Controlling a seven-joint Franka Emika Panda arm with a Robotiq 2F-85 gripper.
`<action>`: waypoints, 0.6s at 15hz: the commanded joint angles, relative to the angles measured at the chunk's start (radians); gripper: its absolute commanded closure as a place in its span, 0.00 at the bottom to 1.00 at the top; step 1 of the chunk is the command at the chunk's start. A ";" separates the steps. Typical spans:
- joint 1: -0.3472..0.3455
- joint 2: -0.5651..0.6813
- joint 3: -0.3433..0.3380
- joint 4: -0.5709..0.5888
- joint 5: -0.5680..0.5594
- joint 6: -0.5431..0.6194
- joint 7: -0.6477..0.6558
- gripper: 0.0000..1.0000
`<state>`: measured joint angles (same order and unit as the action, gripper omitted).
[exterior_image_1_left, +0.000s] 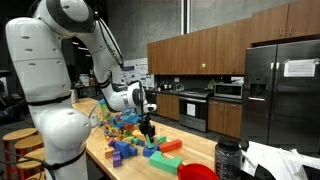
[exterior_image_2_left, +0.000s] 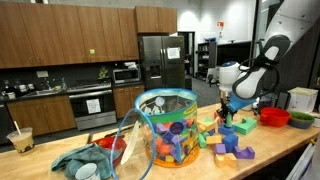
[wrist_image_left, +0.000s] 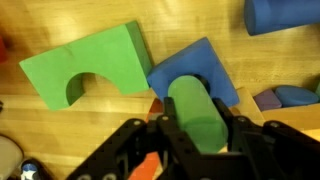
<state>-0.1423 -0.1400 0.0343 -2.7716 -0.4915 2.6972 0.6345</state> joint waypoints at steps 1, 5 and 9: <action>-0.013 0.013 -0.001 -0.003 -0.020 0.041 -0.001 0.84; -0.011 0.034 -0.002 -0.001 -0.017 0.058 -0.003 0.84; -0.012 0.045 -0.011 0.000 -0.025 0.057 -0.006 0.84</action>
<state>-0.1423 -0.1068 0.0342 -2.7722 -0.4917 2.7383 0.6344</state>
